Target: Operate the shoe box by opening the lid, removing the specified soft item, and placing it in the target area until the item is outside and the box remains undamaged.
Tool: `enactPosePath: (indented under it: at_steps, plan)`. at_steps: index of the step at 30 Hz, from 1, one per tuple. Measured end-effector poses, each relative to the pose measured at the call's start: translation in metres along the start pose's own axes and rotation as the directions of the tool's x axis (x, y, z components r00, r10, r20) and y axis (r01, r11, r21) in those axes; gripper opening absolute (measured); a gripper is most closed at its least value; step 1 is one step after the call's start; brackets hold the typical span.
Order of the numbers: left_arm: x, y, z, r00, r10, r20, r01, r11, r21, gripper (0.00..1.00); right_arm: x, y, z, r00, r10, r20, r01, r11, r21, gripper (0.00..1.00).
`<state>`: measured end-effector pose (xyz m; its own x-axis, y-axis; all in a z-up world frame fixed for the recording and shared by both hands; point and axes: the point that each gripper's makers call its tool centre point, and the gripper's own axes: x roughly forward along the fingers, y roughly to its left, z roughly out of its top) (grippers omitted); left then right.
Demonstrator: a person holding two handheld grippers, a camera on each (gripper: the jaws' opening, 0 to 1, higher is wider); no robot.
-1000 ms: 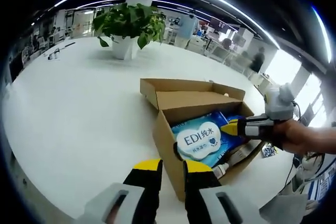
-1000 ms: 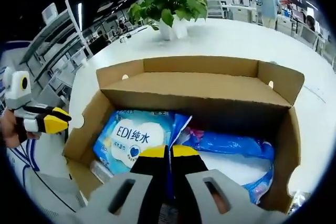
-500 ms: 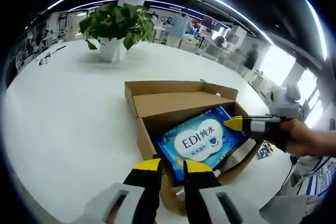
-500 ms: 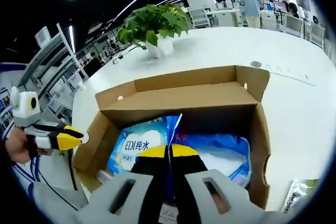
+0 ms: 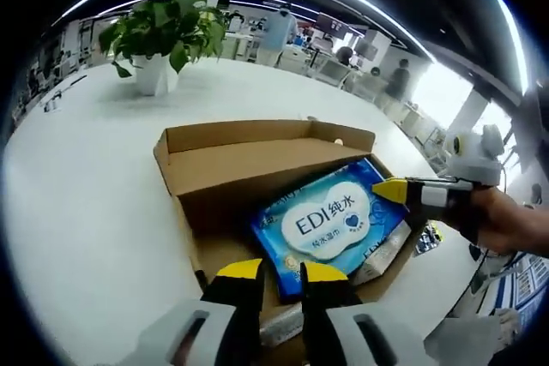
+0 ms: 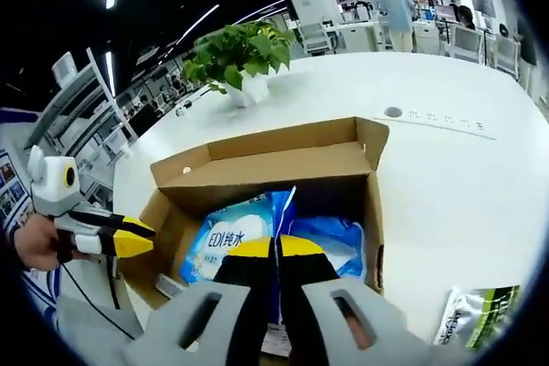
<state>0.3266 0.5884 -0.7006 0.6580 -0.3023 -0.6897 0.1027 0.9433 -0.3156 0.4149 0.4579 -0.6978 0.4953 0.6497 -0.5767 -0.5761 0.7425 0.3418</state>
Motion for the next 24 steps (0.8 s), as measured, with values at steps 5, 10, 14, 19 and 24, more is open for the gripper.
enactPosePath:
  at_steps: [5, 10, 14, 19, 24]
  plan:
    - [0.017, -0.011, -0.006, 0.999, -0.014, -0.046, 0.015, 1.000, 0.013, 0.20, -0.013, -0.016, 0.001, 1.000, -0.027, 0.014, 0.026, 1.000, 0.012, 0.00]
    - [0.030, -0.022, -0.008, 0.997, -0.043, -0.071, 0.042, 0.999, -0.005, 0.23, -0.025, -0.028, 0.002, 0.999, -0.047, 0.025, 0.046, 0.999, 0.026, 0.00]
    - [0.040, -0.024, -0.004, 0.994, -0.068, -0.086, 0.066, 0.998, -0.024, 0.23, -0.031, -0.035, -0.001, 0.998, -0.058, 0.025, 0.057, 0.998, 0.037, 0.00]
    - [0.048, -0.030, -0.006, 0.992, -0.086, -0.097, 0.082, 0.996, -0.038, 0.23, -0.036, -0.038, -0.003, 0.998, -0.060, 0.029, 0.059, 0.997, 0.055, 0.00]
    - [0.052, -0.037, -0.006, 0.988, -0.119, -0.098, 0.113, 0.991, -0.068, 0.23, -0.038, -0.039, -0.005, 0.998, -0.058, 0.031, 0.056, 0.996, 0.064, 0.00]
